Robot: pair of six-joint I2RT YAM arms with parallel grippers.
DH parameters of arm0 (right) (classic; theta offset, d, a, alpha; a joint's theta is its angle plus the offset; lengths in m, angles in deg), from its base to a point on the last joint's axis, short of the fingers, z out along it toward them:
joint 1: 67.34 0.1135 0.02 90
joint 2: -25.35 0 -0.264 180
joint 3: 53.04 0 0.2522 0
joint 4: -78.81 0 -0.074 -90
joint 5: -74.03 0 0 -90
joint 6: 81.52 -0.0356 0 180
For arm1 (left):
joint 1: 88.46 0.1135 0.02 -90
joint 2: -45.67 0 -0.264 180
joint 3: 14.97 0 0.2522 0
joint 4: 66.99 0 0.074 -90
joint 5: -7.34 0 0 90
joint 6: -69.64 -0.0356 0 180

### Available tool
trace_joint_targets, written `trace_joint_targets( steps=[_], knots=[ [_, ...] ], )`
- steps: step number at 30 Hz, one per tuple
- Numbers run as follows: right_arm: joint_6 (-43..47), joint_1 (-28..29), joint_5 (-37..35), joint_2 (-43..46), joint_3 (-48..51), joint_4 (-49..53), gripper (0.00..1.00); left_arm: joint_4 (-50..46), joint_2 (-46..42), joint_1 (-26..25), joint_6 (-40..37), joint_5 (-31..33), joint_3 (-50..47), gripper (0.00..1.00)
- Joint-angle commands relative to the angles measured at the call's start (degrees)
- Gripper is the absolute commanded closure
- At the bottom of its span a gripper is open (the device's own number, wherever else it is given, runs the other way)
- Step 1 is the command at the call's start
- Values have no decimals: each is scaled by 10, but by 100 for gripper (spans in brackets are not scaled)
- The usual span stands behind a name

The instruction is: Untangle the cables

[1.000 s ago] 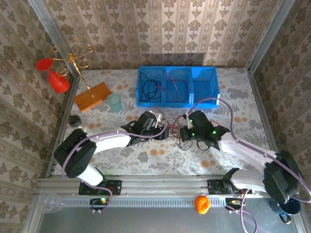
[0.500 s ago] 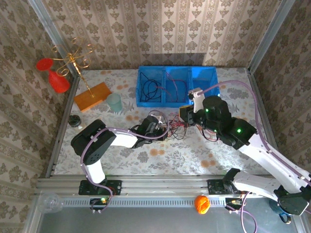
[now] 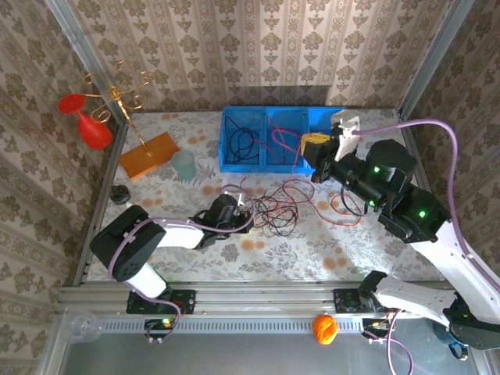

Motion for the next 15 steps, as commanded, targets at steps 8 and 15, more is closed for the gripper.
trace_joint_targets(
  steps=[8, 15],
  knots=[
    [83, 0, -63, -29, -121, -79, 100, -116, -119, 43, -44, 50, -21, 100],
    [81, -17, -77, -58, -195, -103, 100, -142, -154, 71, -47, 65, -47, 100]
  ],
)
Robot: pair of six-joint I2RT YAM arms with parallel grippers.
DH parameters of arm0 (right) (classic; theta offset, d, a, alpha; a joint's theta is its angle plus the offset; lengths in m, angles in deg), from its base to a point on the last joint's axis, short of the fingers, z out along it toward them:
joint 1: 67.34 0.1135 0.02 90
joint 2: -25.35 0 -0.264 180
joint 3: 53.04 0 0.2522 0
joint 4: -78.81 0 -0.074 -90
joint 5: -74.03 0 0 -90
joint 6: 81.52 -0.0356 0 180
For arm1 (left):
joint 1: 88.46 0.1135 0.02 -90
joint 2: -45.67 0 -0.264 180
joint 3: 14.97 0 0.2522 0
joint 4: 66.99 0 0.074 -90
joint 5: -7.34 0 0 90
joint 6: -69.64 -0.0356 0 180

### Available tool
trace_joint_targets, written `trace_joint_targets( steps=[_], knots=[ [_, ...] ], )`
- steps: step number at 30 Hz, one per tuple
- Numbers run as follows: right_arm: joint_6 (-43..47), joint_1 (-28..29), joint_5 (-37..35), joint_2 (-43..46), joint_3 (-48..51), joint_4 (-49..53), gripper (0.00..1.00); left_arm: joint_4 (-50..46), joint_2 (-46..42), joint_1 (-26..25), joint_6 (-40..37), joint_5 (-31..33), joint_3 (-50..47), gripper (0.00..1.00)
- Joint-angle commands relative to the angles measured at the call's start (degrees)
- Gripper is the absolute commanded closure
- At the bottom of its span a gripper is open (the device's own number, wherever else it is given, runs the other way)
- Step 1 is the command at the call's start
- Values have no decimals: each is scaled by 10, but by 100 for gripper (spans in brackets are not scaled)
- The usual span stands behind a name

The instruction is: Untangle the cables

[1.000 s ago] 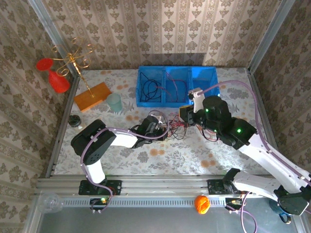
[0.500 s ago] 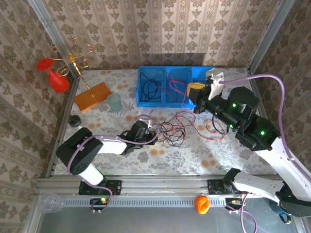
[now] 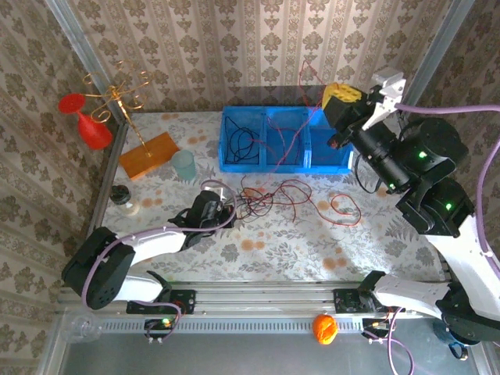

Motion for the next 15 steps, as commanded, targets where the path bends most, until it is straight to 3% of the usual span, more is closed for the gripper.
trace_joint_targets(
  steps=[1, 11, 15],
  knots=[
    [9, -10, -31, -2, -30, -37, 100, -33, -25, 17, -10, 18, -28, 100],
    [-30, -106, -70, 27, -27, -18, 100, -118, -158, 77, -13, 31, -71, 100],
    [-65, -122, -35, 36, 1, -6, 100, -143, -206, 89, -21, 17, -68, 100]
  ],
)
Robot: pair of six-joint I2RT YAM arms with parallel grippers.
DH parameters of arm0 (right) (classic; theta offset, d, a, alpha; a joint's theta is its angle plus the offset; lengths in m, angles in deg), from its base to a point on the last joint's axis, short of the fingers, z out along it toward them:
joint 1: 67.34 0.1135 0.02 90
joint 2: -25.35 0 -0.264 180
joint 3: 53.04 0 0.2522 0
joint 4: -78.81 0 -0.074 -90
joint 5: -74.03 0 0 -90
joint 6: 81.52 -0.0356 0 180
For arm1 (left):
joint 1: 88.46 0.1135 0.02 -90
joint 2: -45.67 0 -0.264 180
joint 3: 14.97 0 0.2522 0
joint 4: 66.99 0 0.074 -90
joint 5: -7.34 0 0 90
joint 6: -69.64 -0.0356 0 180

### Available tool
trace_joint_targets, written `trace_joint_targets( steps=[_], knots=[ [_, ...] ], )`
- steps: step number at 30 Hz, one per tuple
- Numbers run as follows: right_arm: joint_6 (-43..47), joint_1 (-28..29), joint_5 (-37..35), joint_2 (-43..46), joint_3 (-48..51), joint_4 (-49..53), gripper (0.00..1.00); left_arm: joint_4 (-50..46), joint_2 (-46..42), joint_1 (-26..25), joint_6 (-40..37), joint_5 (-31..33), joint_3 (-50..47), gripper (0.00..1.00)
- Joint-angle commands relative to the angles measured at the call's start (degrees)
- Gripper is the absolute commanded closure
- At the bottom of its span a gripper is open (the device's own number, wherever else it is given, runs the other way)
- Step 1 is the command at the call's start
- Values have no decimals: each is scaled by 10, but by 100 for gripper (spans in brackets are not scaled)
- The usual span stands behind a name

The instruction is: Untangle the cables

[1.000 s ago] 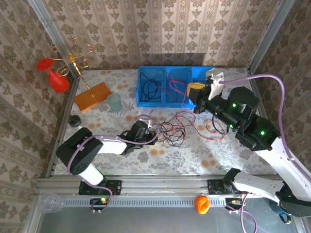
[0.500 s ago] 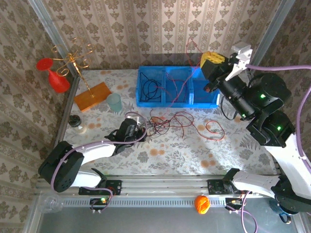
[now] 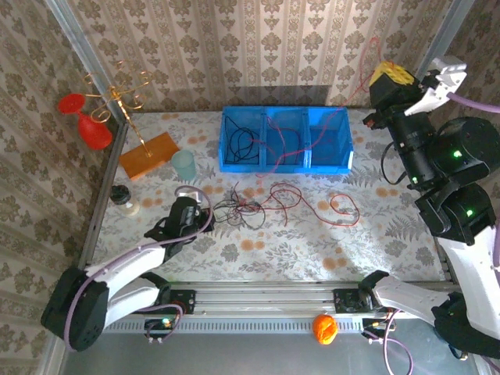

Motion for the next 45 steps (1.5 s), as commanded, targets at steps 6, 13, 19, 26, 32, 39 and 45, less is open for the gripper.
trace_joint_targets(
  steps=[6, 13, 19, 26, 32, 39, 45],
  knots=[
    [-86, -6, 58, 13, 122, 37, 100, -79, -79, 7, -32, -27, 21, 100],
    [-111, -5, 111, 21, 231, 63, 100, -123, -95, 7, -58, -68, 74, 34],
    [-99, 4, 204, -5, 330, 123, 99, -136, -74, -7, -61, -81, 108, 22],
    [-78, 62, 262, -74, 445, 124, 92, -52, 39, -32, -27, -85, 83, 25],
    [-53, 106, 275, -161, 469, 82, 76, -29, 126, -55, -32, -76, 93, 39],
    [-25, 147, 241, -281, 434, 54, 52, 7, 157, -65, -19, -72, 69, 57],
    [10, 184, 179, -360, 390, 55, 41, 23, 169, -66, -17, -68, 54, 74]
  ],
)
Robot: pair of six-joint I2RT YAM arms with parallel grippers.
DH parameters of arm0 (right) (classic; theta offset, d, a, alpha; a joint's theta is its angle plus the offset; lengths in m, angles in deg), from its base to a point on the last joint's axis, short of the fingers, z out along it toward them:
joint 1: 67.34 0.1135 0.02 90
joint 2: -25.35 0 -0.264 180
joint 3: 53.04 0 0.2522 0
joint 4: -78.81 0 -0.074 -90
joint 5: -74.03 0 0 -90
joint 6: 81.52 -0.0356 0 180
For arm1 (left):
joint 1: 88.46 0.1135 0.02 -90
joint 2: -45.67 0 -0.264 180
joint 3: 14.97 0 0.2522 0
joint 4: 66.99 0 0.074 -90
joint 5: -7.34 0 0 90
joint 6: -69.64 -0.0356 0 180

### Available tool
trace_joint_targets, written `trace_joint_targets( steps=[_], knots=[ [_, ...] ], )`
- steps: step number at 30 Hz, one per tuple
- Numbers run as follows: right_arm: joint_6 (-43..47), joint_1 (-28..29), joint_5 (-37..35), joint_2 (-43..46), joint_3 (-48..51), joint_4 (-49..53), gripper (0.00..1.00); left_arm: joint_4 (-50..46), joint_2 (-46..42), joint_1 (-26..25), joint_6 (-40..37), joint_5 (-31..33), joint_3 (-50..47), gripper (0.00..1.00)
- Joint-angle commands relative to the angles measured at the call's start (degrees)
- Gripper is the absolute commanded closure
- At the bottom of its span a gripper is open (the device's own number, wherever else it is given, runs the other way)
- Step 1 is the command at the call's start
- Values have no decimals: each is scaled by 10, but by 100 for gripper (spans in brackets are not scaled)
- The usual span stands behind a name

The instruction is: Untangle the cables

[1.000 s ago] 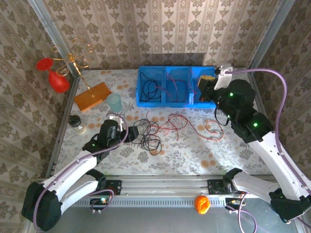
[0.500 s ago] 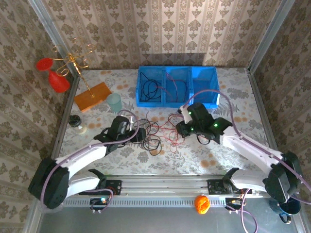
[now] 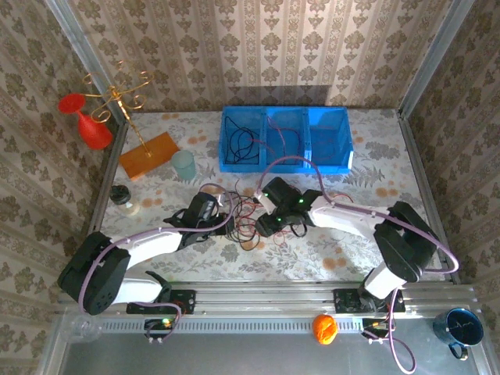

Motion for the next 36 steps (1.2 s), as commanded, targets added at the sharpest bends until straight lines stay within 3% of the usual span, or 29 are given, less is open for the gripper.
trace_joint_targets(
  steps=[1, 7, 11, 16, 20, 26, 36],
  knots=[
    [28, 12, -57, -30, -27, -8, 41, 22, 4, -1, 2, 7, -13, 77],
    [37, 15, -95, -68, -27, -19, 39, 21, 5, -1, -2, 16, -19, 89],
    [38, 16, -89, -93, -32, -22, 44, 22, 4, 1, -4, 20, -20, 94],
    [36, 16, -89, -106, -22, -31, 58, 17, -1, 4, -7, 19, -20, 99],
    [31, 17, -90, -112, -15, -30, 77, 10, -8, 9, -11, 20, -17, 100],
    [18, 18, -94, -46, 8, -34, 100, 5, -10, 10, -12, 18, -15, 100],
    [13, 19, -138, 161, 13, -35, 100, 1, -8, 10, -14, 14, -2, 100]
  ],
)
